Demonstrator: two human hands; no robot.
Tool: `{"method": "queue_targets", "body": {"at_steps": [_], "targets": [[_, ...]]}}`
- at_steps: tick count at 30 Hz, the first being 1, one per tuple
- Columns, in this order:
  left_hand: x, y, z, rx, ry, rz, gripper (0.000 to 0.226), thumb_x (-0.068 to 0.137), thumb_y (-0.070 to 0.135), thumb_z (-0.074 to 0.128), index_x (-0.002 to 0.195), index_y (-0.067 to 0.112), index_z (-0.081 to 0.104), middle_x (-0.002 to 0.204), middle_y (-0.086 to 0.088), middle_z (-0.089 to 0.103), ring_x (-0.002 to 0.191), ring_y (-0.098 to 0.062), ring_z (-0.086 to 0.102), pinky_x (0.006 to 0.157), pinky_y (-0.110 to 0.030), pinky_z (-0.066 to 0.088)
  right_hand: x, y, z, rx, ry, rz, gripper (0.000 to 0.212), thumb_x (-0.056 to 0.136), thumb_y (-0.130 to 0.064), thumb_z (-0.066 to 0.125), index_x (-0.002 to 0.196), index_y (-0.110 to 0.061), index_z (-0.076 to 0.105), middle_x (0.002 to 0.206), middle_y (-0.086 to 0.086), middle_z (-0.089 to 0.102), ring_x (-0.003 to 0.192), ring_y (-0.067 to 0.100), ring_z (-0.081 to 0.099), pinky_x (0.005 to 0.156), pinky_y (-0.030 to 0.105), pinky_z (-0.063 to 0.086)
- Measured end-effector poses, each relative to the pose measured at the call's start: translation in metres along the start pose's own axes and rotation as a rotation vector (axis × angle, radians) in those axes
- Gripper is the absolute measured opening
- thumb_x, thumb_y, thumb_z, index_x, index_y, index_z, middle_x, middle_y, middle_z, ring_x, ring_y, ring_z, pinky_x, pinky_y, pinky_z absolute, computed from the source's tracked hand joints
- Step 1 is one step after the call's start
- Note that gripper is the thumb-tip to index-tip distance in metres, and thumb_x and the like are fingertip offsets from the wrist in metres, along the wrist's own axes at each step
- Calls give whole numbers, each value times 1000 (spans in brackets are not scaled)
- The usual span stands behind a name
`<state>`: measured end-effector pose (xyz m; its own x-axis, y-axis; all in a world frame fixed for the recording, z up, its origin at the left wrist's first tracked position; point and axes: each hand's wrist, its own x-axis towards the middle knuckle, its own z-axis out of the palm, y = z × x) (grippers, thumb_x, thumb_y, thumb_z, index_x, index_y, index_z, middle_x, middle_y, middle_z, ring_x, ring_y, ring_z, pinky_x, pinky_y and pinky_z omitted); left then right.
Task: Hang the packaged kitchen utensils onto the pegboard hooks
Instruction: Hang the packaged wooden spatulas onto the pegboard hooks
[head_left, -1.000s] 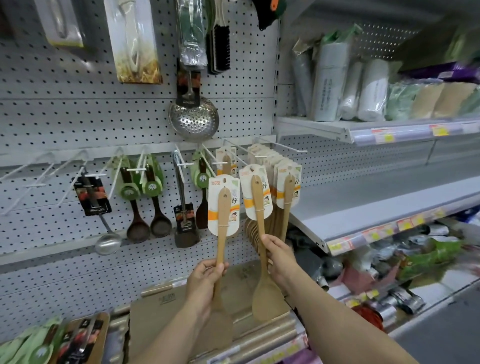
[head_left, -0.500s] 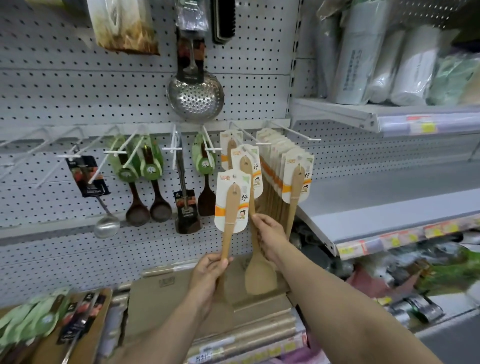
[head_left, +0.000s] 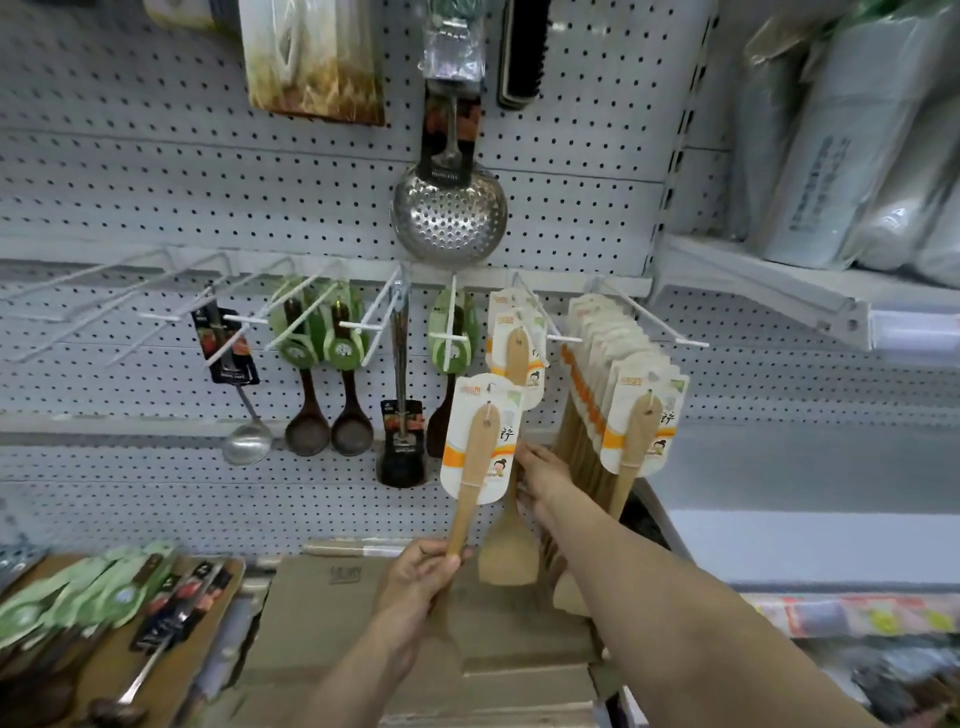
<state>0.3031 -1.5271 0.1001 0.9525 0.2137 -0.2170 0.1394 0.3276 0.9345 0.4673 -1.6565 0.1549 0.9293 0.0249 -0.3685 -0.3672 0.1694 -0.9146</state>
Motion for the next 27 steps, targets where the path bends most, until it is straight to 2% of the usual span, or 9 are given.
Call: {"method": "queue_targets", "body": {"at_steps": [6,8,10,13,16,18,22,24,27], "targets": [[1,-10,12,-34,37,6,9,90,1,64,99,1,63,100,-13,76,89,-20,66,76,-29,47,8,-4,-1,-77,-8,1,18,99,-25,63,115,-20,69,112,8,73,90,20,66,66,30,52],[0,-11,16,-27,49,10,13,91,2,64,103,-1,63,100,-13,77,90,-19,67,76,-28,49,9,-2,-1,-98,4,-13,16,98,-22,64,113,-20,70,114,9,73,96,23,68,81,38,58],[1,-10,19,-34,54,8,15,91,3,64,105,-2,62,103,-16,76,92,-21,67,79,-30,51,4,-7,0,-133,28,-59,17,97,-22,65,112,-18,71,115,7,72,102,24,65,92,38,54],[1,-10,24,-33,65,2,13,92,6,65,104,2,64,105,-13,76,87,-16,68,72,-27,51,-13,-19,-3,-108,81,-136,22,97,-28,63,112,-12,68,112,3,70,106,22,60,89,32,43],[1,-11,30,-51,71,-2,9,92,6,65,101,5,64,103,-11,76,81,-9,70,63,-20,51,-44,-31,-8,43,27,-233,26,97,-37,65,109,-16,73,100,-2,77,102,18,69,91,33,51],[0,-12,35,-48,63,-5,11,92,6,64,103,5,63,104,-11,76,88,-13,68,68,-24,48,-63,-39,-12,108,-40,-296,25,97,-39,64,99,-17,76,93,-2,79,97,18,72,89,35,55],[-5,-19,45,-36,37,-15,11,90,5,66,101,7,64,102,-11,76,96,-19,66,79,-29,46,-94,-50,-20,179,-129,-364,17,94,-27,70,91,-12,74,82,-1,77,73,11,72,62,25,58],[-7,-22,48,-23,24,-23,10,90,4,66,99,9,65,103,-12,76,103,-21,66,87,-33,45,-98,-51,-23,134,-91,-431,9,92,-18,72,84,-15,73,76,-4,75,71,10,69,66,24,57],[-9,-23,53,-10,3,-29,11,90,7,67,101,8,65,103,-10,77,109,-22,66,99,-38,43,-105,-55,-24,100,-69,-487,15,90,-16,74,76,-21,74,76,-3,73,78,14,66,82,36,55]]}}
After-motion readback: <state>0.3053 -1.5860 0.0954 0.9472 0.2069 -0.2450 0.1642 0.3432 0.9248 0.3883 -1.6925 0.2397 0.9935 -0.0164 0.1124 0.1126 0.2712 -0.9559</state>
